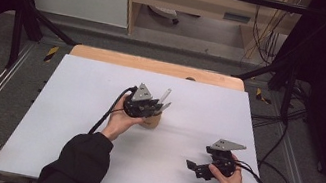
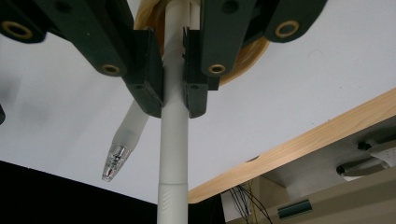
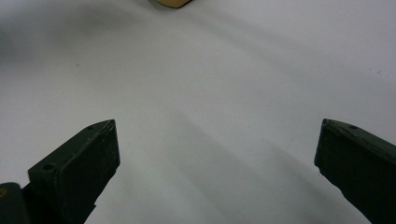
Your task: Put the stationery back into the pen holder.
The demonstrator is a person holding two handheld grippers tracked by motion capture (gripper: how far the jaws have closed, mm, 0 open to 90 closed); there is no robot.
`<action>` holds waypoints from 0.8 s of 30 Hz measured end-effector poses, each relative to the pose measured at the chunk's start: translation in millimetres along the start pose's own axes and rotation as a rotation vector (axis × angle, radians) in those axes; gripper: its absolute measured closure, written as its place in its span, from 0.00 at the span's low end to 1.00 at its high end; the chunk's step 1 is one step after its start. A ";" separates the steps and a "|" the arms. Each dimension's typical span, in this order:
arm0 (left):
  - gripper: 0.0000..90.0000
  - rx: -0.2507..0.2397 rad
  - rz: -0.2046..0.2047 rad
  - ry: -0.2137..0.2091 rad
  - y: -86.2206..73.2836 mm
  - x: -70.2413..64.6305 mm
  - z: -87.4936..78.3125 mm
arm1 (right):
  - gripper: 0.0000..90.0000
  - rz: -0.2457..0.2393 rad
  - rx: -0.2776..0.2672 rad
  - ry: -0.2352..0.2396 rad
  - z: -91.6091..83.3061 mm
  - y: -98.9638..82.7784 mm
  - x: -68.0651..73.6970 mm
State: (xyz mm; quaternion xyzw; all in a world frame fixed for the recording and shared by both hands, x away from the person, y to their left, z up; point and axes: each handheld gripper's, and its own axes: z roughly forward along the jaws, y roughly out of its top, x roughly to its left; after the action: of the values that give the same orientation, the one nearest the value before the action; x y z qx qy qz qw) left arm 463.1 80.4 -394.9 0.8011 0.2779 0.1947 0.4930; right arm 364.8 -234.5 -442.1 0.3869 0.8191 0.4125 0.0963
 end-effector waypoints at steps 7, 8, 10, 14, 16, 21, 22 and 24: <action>0.84 0.050 0.018 -0.003 -1.1 0.9 -3.1 | 0.01 0.004 0.007 0.003 1.0 -0.2 0.5; 0.82 0.048 0.021 -0.003 -0.6 0.1 -3.7 | 0.01 0.004 0.007 0.001 0.9 -0.2 0.5; 0.79 0.044 0.028 0.003 1.2 -1.0 -6.4 | 0.01 0.005 0.007 0.001 0.9 -0.2 0.5; 0.71 0.045 0.012 0.012 5.3 -0.5 -15.5 | 0.01 0.003 0.010 0.000 0.9 -0.3 0.5; 0.65 0.055 0.002 0.012 7.3 0.8 -21.7 | 0.01 0.006 0.009 0.001 0.7 -0.2 0.6; 0.55 0.059 -0.024 0.018 11.1 6.8 -39.8 | 0.01 0.003 0.006 -0.002 0.2 -0.2 0.3; 0.53 0.064 -0.029 0.016 11.5 7.5 -43.5 | 0.01 0.001 0.006 -0.002 0.2 -0.2 0.2; 0.45 0.083 -0.026 0.024 12.0 8.3 -50.9 | 0.01 0.000 0.008 -0.005 0.4 -0.2 0.0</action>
State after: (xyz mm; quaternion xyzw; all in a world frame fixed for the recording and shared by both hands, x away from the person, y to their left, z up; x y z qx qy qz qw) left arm 442.8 116.1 -361.5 0.8147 0.3021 0.1863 0.4586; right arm 364.9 -234.4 -442.6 0.3883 0.8204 0.4084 0.0967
